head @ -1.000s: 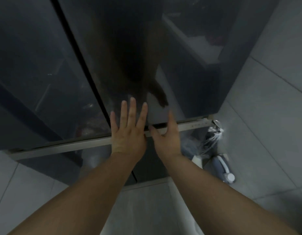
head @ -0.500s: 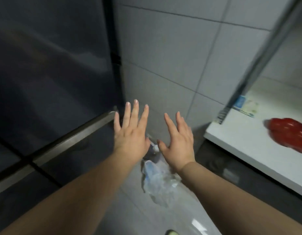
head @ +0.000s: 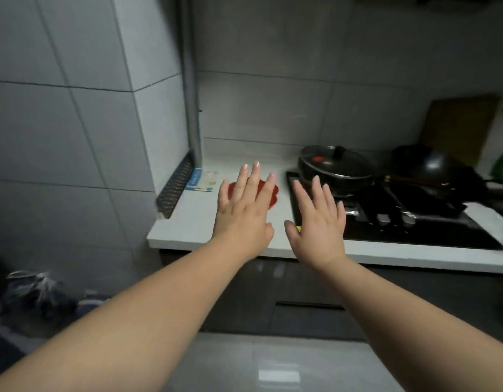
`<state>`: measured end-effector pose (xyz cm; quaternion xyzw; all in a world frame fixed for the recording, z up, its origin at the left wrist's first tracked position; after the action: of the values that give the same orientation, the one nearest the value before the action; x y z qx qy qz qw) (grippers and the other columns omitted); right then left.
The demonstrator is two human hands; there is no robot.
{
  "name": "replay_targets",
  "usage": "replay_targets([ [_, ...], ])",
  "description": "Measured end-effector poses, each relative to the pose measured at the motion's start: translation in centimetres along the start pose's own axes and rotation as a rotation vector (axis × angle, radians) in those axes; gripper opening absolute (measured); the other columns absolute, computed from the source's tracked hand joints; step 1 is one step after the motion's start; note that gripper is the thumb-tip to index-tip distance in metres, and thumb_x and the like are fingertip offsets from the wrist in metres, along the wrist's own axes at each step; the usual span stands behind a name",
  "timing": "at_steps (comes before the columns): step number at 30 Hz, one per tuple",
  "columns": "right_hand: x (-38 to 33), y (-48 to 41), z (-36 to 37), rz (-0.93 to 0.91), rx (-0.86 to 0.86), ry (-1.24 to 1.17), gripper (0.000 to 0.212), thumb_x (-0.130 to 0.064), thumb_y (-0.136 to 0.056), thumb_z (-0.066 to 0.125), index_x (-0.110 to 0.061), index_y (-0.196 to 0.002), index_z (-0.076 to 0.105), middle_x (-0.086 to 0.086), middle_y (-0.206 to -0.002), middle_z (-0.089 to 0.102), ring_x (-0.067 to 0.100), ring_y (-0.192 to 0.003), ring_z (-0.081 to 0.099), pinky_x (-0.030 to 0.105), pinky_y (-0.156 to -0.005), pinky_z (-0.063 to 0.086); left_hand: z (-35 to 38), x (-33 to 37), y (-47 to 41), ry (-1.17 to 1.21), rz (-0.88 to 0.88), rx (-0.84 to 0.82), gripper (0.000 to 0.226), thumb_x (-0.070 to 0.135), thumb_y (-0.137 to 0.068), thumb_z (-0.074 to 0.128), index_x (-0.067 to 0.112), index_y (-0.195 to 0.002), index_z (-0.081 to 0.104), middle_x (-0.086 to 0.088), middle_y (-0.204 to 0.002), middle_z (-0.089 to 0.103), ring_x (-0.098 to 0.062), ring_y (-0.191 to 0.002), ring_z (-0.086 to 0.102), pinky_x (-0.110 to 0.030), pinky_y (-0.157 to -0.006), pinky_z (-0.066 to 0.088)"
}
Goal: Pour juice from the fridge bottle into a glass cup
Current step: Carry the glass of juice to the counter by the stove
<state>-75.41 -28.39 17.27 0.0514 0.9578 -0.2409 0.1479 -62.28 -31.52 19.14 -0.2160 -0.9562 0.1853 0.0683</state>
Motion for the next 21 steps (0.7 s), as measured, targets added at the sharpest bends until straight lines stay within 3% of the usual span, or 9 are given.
replay_targets([
  [9,28.5,0.7,-14.7,0.210,0.147,0.159,0.077,-0.024,-0.089,0.062,-0.025,-0.154,0.020,0.009,-0.163,0.008,0.027,-0.150,0.006,0.047,-0.119,0.012,3.6,32.6,-9.2,0.040,0.325,0.083,0.093,0.038,-0.089,0.053,0.023,-0.150,-0.016,-0.008,-0.159,-0.021,-0.026,-0.146,-0.020,-0.050,-0.116,-0.003],
  [16,45.5,2.3,-23.1,0.375,0.158,0.266,0.079,-0.029,-0.090,0.062,-0.026,-0.154,0.017,0.007,-0.163,0.006,0.025,-0.150,0.004,0.046,-0.119,0.011,4.8,49.6,-14.0,0.186,0.446,0.024,0.093,0.040,-0.089,0.056,0.025,-0.151,-0.012,-0.007,-0.161,-0.016,-0.026,-0.147,-0.016,-0.049,-0.118,0.002],
  [18,49.0,1.8,-24.2,0.412,0.169,0.271,0.078,-0.029,-0.089,0.063,-0.026,-0.154,0.018,0.007,-0.163,0.007,0.025,-0.150,0.005,0.046,-0.119,0.011,5.3,52.9,-15.7,0.247,0.449,-0.009,0.091,0.039,-0.090,0.056,0.026,-0.152,-0.009,-0.006,-0.162,-0.010,-0.025,-0.148,-0.009,-0.050,-0.117,0.003],
  [21,54.9,1.0,-25.0,0.496,0.173,0.257,0.078,-0.031,-0.090,0.062,-0.025,-0.154,0.018,0.007,-0.163,0.008,0.025,-0.150,0.007,0.045,-0.120,0.011,7.2,58.0,-18.9,0.362,0.453,-0.062,0.083,0.041,-0.090,0.055,0.029,-0.152,0.000,-0.003,-0.161,0.012,-0.024,-0.145,0.019,-0.054,-0.116,0.002],
])
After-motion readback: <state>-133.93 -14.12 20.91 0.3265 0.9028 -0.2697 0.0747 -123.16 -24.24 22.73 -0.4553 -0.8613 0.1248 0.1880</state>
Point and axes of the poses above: each hand's wrist, its own y-axis away from the middle knuckle, its own z-axis out of the palm, x = y × z, the point moved 6 cm from there along -y, towards the middle knuckle
